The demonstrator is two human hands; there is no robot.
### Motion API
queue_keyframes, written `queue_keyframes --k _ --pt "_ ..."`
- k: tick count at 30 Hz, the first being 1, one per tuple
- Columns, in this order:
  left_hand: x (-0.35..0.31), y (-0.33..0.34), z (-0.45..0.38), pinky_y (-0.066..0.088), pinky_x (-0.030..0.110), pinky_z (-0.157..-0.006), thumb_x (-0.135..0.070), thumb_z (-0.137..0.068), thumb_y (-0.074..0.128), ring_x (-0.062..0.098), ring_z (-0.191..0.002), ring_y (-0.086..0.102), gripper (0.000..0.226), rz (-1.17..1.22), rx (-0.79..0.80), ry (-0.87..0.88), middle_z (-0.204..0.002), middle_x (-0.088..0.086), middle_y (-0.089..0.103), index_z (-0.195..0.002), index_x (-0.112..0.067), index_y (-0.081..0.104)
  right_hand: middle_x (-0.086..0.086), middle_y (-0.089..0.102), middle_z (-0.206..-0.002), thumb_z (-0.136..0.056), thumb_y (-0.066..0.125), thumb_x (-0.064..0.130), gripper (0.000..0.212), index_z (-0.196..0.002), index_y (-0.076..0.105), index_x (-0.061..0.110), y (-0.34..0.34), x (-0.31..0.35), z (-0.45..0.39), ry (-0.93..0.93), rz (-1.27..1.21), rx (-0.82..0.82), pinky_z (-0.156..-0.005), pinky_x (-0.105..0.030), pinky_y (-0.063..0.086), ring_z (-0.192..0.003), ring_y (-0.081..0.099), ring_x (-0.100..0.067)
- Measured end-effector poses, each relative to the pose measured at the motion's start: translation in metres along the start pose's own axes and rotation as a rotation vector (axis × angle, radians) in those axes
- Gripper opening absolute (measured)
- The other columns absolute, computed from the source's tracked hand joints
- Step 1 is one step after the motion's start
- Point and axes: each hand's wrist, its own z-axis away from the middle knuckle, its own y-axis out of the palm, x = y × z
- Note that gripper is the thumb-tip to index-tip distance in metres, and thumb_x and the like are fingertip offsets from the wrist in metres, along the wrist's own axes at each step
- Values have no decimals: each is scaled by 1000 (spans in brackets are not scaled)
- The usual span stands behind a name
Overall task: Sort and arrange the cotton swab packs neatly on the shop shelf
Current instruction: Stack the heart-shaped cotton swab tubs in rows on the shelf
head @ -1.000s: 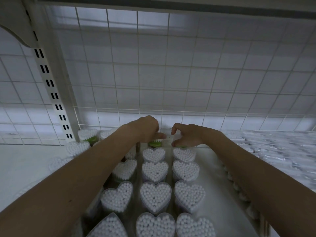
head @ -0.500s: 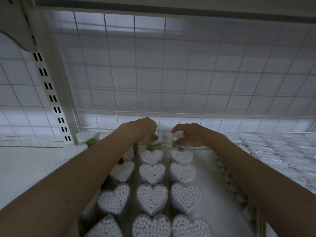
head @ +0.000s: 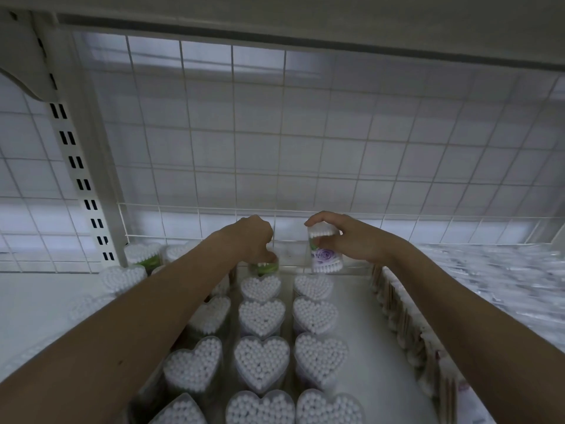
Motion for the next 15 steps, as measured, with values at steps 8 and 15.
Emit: queue_keyframes --k 8,15 --pt "2 2 -1 35 26 -58 -55 -84 55 11 -56 39 56 0 17 -36 -61 1 42 -56 -9 40 -2 50 -86 -92 54 29 42 -125 29 32 5 -4 -2 16 -25 -101 -48 -12 43 -64 53 -12" --pt "6 5 -2 46 30 -75 -64 -71 65 21 -90 55 57 -14 100 -60 -85 4 53 -76 -8 51 -3 59 -86 -99 40 22 24 -117 44 37 5 0 -5 -63 -78 -192 -51 -14 45 -60 55 -5"
